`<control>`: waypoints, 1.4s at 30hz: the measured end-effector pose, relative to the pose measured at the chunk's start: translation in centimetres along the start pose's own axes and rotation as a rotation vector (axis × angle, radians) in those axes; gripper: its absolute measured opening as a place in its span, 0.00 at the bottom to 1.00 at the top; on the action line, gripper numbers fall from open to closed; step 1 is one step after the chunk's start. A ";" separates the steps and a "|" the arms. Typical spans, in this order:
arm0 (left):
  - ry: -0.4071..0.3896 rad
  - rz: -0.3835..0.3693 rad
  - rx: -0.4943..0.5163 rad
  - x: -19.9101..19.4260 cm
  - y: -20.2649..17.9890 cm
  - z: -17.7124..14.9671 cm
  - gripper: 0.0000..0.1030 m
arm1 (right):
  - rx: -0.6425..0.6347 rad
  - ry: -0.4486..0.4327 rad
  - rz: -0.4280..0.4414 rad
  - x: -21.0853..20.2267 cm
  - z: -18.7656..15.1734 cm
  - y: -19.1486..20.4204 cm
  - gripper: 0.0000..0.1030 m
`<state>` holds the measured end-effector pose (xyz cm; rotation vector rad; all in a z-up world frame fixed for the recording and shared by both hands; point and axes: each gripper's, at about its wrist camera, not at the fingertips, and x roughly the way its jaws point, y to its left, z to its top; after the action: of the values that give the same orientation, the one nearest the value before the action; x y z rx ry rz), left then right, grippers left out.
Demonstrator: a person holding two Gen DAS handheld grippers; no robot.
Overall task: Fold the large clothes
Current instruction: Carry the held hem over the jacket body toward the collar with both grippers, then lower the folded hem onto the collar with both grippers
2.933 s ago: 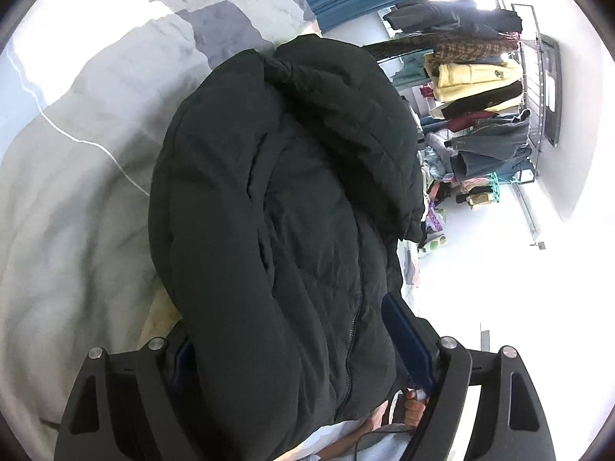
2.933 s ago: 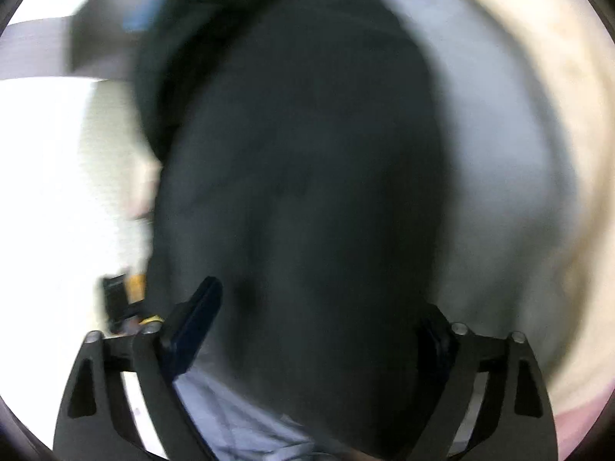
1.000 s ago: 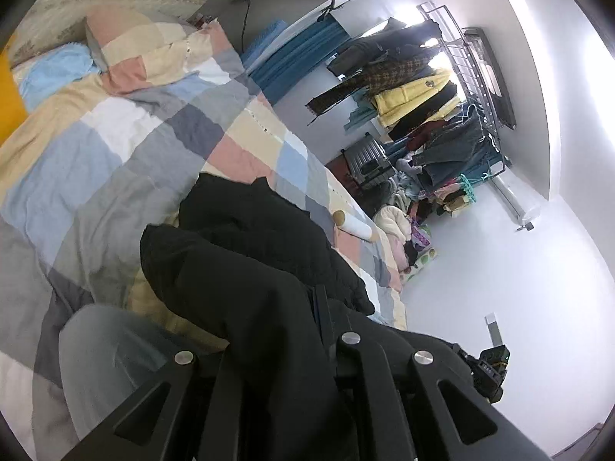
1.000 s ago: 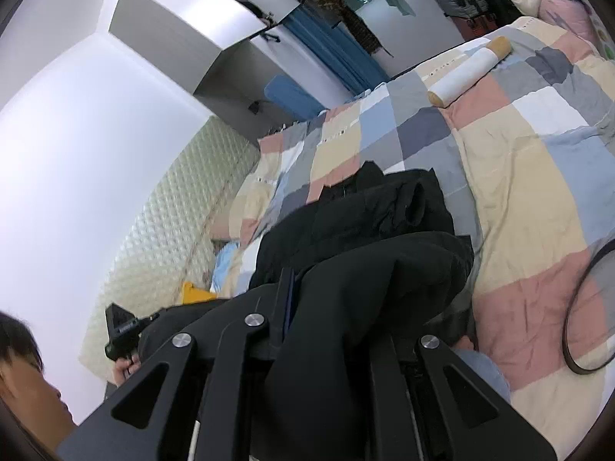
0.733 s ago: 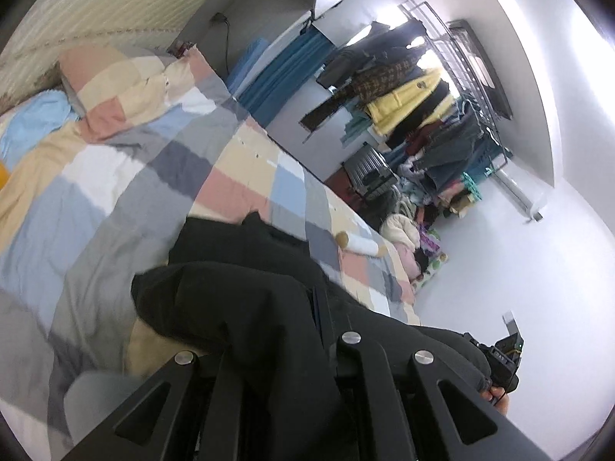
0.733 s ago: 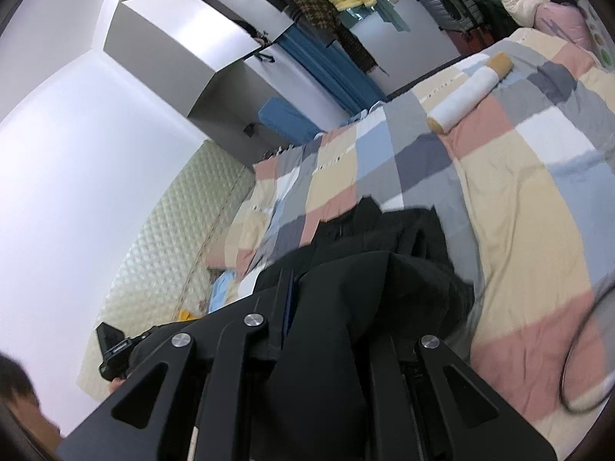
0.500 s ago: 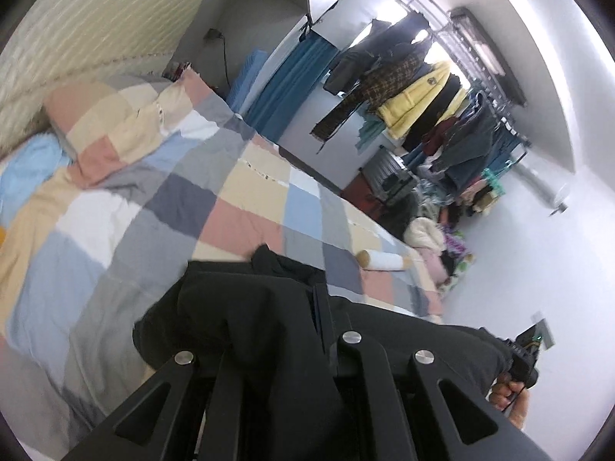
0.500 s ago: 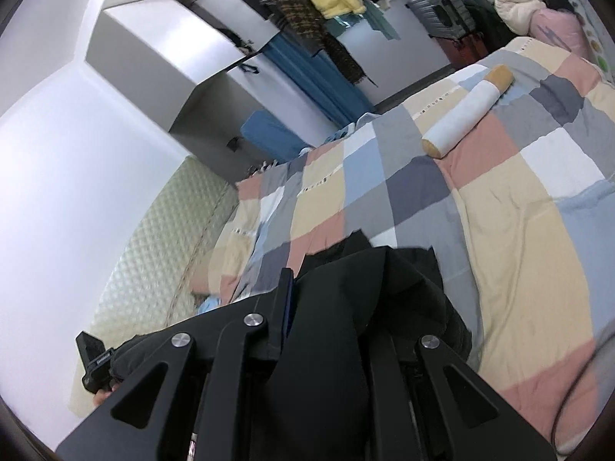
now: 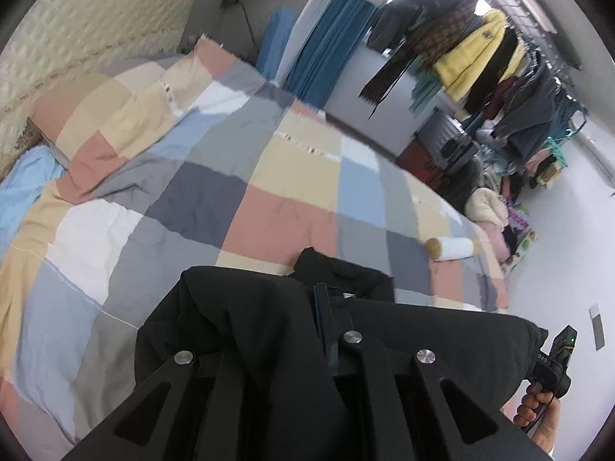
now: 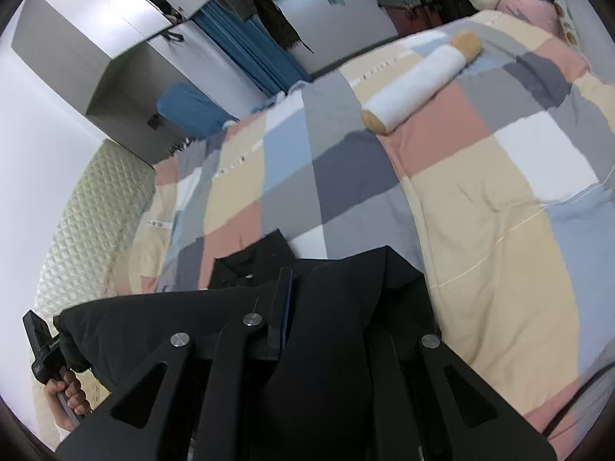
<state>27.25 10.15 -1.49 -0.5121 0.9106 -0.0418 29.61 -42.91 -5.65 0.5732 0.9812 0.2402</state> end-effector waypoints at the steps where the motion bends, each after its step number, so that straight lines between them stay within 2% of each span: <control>1: 0.009 0.008 0.002 0.9 0.1 0.1 0.10 | -0.010 0.005 -0.008 0.6 0.0 -0.2 0.13; 14: 0.108 0.181 0.108 13.7 -1.2 3.0 0.11 | -0.169 0.064 -0.162 9.9 1.6 -1.0 0.13; 18: 0.117 0.228 0.144 16.6 -1.9 3.2 0.11 | -0.165 0.091 -0.175 12.4 2.1 -1.7 0.12; 22: 0.128 0.232 0.147 17.4 -1.8 3.1 0.11 | -0.126 0.109 -0.146 13.9 2.1 -3.0 0.12; 26: 0.132 0.213 0.151 16.1 -1.7 2.8 0.11 | -0.105 0.099 -0.114 13.3 1.8 -3.1 0.15; 30: 0.114 0.134 0.143 12.7 -1.5 2.1 0.12 | -0.014 0.097 -0.040 11.2 1.4 -3.7 0.19; 33: 0.119 0.075 0.103 9.4 -0.8 1.5 0.17 | 0.030 0.086 0.014 8.8 0.8 -4.0 0.29; 34: 0.129 0.068 0.088 8.7 -0.7 1.3 0.18 | 0.041 0.085 0.027 7.8 0.5 -4.1 0.41; 35: 0.140 0.060 0.073 7.8 -0.5 1.2 0.19 | 0.048 0.084 0.034 6.9 0.3 -4.0 0.57; 36: 0.147 0.042 0.052 6.4 -0.3 1.1 0.20 | 0.055 0.078 0.050 5.7 -0.1 -3.9 0.64; 37: 0.147 0.030 0.038 5.5 -0.3 0.9 0.23 | 0.055 0.071 0.056 4.5 -0.4 -3.7 0.74; 39: 0.147 -0.008 0.005 3.0 -0.2 0.7 0.31 | 0.034 0.041 0.053 2.1 -0.7 -3.1 0.76; 41: 0.092 -0.016 0.033 -0.1 -0.9 0.5 0.53 | -0.003 0.021 0.052 0.0 -1.0 -2.4 0.76; 42: 0.048 0.002 0.057 -1.4 -1.4 0.3 0.58 | -0.040 0.005 0.036 -1.4 -1.3 -1.6 0.76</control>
<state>26.84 9.40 0.36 -0.4591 0.9540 -0.0778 27.71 -44.41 -6.08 0.5546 0.9693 0.2927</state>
